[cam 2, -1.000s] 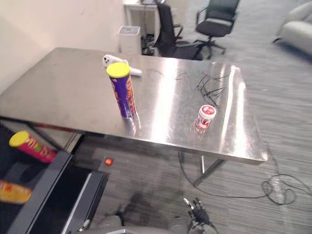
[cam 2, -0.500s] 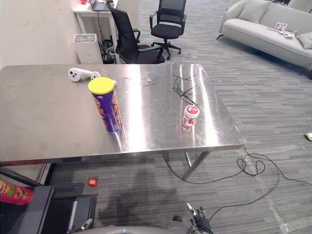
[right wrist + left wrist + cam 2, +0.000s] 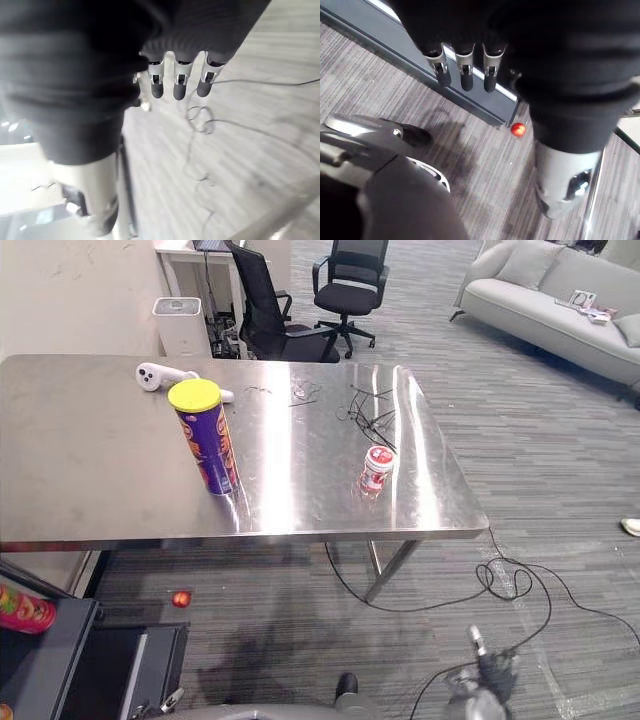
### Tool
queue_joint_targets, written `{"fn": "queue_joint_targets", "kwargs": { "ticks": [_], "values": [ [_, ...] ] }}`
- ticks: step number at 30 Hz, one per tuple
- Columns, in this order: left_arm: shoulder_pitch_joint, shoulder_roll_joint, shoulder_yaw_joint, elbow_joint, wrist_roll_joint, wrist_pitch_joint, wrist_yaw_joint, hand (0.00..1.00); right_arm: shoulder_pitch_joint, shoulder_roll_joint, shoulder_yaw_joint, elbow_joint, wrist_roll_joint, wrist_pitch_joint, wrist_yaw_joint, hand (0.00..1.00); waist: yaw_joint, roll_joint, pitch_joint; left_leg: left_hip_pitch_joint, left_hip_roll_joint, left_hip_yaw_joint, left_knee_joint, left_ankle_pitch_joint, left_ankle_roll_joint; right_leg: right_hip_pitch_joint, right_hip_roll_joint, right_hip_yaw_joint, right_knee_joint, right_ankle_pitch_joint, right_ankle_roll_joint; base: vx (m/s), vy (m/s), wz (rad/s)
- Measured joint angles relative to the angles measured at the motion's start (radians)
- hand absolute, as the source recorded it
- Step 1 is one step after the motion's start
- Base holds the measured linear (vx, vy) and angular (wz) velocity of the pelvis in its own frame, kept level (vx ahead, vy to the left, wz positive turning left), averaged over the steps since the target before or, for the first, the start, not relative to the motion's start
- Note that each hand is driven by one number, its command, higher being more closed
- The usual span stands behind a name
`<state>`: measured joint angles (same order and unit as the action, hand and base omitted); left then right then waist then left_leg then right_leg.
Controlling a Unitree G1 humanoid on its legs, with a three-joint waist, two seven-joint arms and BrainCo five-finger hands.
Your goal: Put the gum and the chips on the shelf.
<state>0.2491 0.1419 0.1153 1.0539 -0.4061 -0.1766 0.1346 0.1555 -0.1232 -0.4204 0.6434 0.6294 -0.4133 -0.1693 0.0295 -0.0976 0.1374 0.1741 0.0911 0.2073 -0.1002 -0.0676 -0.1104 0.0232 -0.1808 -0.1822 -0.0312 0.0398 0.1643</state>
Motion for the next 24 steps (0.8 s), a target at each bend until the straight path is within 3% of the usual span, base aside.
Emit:
{"fn": "queue_joint_targets", "kwargs": {
  "ticks": [5, 10, 11, 13, 16, 24],
  "values": [
    [0.005, 0.013, -0.002, -0.038, 0.037, 0.033, -0.013, 0.0, -0.037, -0.058, -0.002, -0.244, -0.017, 0.064, 0.093, 0.0, -0.001, -0.007, -0.006, -0.001, -0.008, 0.002, 0.006, -0.011, 0.01, -0.004, 0.0, 0.003, -0.004, 0.015, -0.002, 0.13, 0.042, -0.03],
    [0.016, 0.008, -0.001, -0.066, 0.038, 0.034, -0.018, 0.0, -0.04, -0.084, 0.0, -0.365, -0.121, 0.113, 0.164, 0.0, -0.008, 0.007, -0.005, -0.027, 0.002, 0.0, 0.089, -0.064, 0.013, -0.002, 0.001, 0.0, 0.0, 0.022, -0.012, 0.09, 0.021, -0.04],
    [0.025, 0.005, -0.001, -0.066, 0.038, 0.034, -0.017, 0.0, -0.028, -0.102, 0.013, -0.393, -0.126, 0.126, 0.181, 0.0, -0.021, 0.014, -0.007, -0.036, 0.004, 0.0, 0.105, -0.078, 0.015, -0.001, 0.0, -0.001, 0.0, 0.022, -0.012, 0.04, 0.021, -0.1],
    [0.029, 0.001, -0.001, -0.067, 0.038, 0.033, -0.018, 0.0, -0.021, -0.132, 0.06, -0.485, -0.154, 0.126, 0.228, 0.0, -0.045, 0.021, -0.007, -0.04, 0.006, 0.001, 0.117, -0.091, 0.015, -0.003, -0.003, -0.001, 0.0, 0.022, -0.012, 0.02, 0.013, -0.09],
    [0.027, 0.0, -0.001, -0.075, 0.038, 0.027, -0.02, 0.0, -0.033, -0.161, 0.113, -0.581, -0.183, 0.126, 0.285, 0.0, -0.048, 0.02, -0.008, -0.051, 0.007, -0.002, 0.143, -0.106, 0.02, -0.002, -0.006, -0.004, 0.004, 0.022, -0.012, -0.01, 0.005, 0.03],
    [0.032, -0.003, -0.002, -0.068, 0.037, 0.026, -0.019, 0.0, -0.057, -0.186, 0.171, -0.594, -0.23, 0.17, 0.284, 0.0, -0.027, 0.022, -0.01, -0.1, 0.006, -0.033, 0.177, -0.109, 0.022, -0.022, -0.014, -0.03, 0.015, 0.022, -0.012, -0.05, -0.017, 0.1]
  ]
}}
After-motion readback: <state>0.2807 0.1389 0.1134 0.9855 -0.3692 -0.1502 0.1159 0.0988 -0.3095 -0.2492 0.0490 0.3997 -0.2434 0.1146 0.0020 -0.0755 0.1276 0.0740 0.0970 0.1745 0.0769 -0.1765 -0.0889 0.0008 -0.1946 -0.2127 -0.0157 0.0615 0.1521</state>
